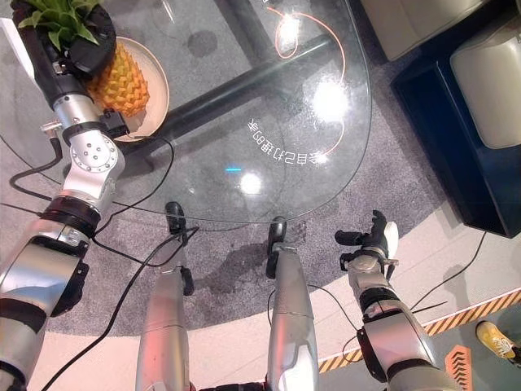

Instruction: Pick up the fruit to the plate

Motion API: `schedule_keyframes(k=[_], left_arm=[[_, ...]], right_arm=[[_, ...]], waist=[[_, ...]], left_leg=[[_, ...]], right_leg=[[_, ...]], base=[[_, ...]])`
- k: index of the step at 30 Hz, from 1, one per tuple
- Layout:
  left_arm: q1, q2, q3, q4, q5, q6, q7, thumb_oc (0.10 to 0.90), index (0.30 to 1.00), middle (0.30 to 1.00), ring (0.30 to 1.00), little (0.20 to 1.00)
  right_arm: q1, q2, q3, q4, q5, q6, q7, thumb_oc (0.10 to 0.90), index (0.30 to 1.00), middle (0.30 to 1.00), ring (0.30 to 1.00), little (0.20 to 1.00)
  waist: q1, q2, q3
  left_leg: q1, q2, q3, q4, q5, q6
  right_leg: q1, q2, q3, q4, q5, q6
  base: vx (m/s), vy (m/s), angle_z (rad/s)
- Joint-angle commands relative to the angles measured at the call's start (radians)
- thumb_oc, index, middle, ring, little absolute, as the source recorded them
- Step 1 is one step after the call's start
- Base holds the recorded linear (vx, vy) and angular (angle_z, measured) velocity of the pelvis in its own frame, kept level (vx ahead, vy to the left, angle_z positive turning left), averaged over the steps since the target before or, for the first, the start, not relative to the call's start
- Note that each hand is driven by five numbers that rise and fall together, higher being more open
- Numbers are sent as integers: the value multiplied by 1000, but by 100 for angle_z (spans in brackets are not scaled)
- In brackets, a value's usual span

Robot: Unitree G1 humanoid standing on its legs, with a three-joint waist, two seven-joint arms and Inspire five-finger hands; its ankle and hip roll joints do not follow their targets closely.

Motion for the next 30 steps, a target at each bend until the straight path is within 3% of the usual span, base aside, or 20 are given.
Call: schedule_keyframes(k=[1,10,12,18,30], left_arm=[[-201,67,28,13,2,-82,27,100,300,300,300,200],[-211,90,31,72,7,-78,27,100,300,300,300,200],[-214,94,29,76,12,-71,27,149,342,342,342,249],[-226,105,21,105,-1,-76,23,100,300,300,300,200],[-246,105,10,104,28,-91,50,100,300,300,300,200]], right_arm=[[14,-14,-8,12,30,-4,-28,800,900,900,900,900],[15,-17,-3,13,38,-13,-28,800,900,900,900,900],[15,-16,-2,12,36,-12,-30,800,900,900,900,900],[14,-18,5,10,42,-17,-32,800,900,900,900,900],[7,-24,9,14,47,-19,-33,800,900,900,900,900]], waist=[[10,-50,-24],[5,-53,-24],[6,-52,-24],[3,-52,-24],[2,-58,-24]], left_leg=[[11,-2,62,221,-228,24],[9,2,65,221,-229,22],[6,1,64,222,-229,22],[6,0,65,218,-229,22],[-7,1,63,228,-234,22]], right_leg=[[61,49,43,-282,192,20],[56,49,43,-283,191,19],[53,50,44,-281,191,19],[53,52,44,-284,190,18],[44,55,45,-283,190,17]], base=[[0,0,0],[0,0,0],[0,0,0],[0,0,0],[0,0,0]])
